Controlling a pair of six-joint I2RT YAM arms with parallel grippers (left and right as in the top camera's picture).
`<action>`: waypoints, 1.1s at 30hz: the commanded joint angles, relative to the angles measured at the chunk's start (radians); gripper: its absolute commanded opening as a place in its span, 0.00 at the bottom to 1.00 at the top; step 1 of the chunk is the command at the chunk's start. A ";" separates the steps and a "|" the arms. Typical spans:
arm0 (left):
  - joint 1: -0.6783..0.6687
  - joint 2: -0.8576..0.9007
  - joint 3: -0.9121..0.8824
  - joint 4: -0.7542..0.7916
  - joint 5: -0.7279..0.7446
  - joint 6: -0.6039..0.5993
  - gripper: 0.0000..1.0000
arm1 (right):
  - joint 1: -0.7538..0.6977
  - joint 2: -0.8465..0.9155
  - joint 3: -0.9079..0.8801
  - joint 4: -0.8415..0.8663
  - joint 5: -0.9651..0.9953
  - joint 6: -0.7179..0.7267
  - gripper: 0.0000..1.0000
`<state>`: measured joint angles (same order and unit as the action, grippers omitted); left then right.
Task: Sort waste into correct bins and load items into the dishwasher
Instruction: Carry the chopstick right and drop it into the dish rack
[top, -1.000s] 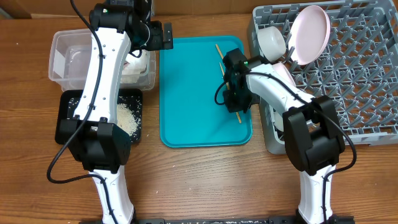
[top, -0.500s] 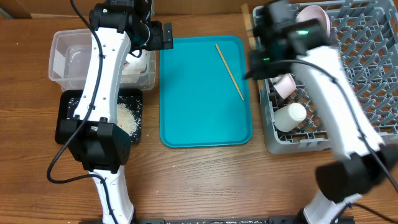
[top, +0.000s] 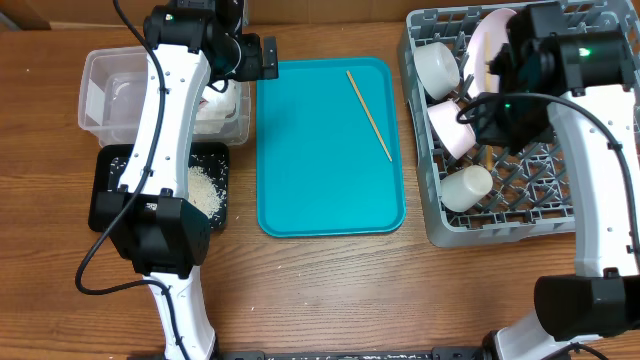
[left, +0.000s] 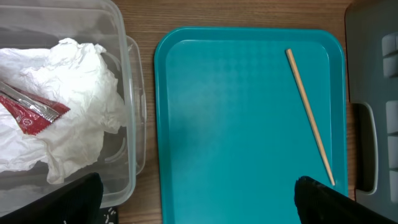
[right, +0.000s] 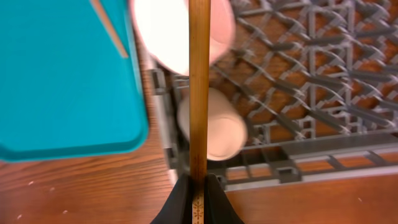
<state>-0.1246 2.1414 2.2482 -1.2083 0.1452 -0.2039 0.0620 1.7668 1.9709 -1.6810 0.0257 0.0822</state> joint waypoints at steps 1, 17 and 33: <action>-0.003 -0.010 0.025 0.001 0.001 -0.006 1.00 | -0.062 -0.022 -0.067 0.043 0.075 0.007 0.04; -0.003 -0.010 0.025 0.001 0.001 -0.006 1.00 | -0.142 -0.018 -0.351 0.308 0.151 -0.229 0.16; -0.003 -0.010 0.025 0.001 0.001 -0.006 1.00 | -0.106 -0.018 -0.262 0.454 -0.409 -0.166 0.85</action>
<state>-0.1246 2.1414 2.2482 -1.2083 0.1448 -0.2039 -0.0742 1.7645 1.6379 -1.2736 -0.0525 -0.0883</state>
